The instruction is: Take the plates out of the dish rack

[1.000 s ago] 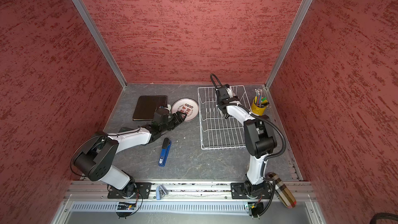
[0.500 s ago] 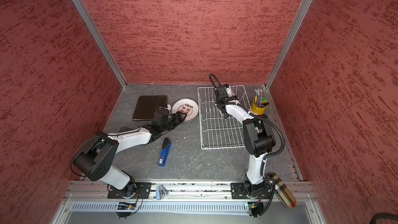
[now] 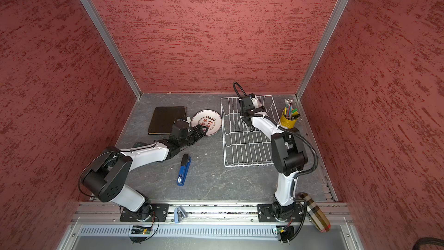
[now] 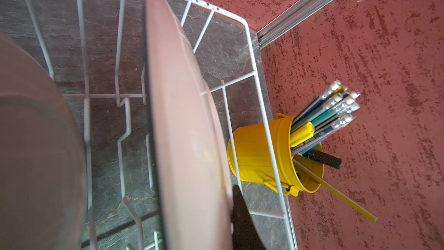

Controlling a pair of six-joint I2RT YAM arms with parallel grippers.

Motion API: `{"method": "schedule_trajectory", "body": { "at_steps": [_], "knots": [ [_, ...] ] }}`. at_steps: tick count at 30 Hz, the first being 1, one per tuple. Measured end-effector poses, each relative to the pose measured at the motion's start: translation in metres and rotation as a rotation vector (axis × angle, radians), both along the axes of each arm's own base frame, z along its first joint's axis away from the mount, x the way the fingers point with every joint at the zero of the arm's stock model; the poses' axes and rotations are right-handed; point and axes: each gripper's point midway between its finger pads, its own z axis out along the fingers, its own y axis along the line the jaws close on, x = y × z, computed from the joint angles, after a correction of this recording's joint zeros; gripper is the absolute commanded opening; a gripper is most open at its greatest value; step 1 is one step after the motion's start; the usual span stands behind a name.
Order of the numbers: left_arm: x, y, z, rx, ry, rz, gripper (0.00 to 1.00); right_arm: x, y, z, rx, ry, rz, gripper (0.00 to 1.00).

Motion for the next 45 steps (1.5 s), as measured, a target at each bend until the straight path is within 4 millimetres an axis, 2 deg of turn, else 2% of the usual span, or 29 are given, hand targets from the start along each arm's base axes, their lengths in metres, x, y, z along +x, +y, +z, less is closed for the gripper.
{"method": "schedule_trajectory", "body": {
  "at_steps": [25,38,42,45],
  "knots": [
    [0.001,-0.003,0.004,-0.005,-0.009,-0.005,0.78,-0.007,0.004,0.040,-0.049,-0.056,0.024,0.00],
    [0.000,-0.004,0.006,-0.005,-0.009,-0.007,0.78,-0.020,0.013,0.085,-0.086,-0.131,0.054,0.00],
    [-0.001,-0.003,0.012,-0.009,-0.022,-0.004,0.78,-0.026,0.019,0.112,-0.091,-0.188,0.072,0.00],
    [-0.002,-0.002,0.016,-0.011,-0.027,-0.003,0.78,-0.034,0.023,0.146,-0.075,-0.280,0.087,0.00]
  ]
}}
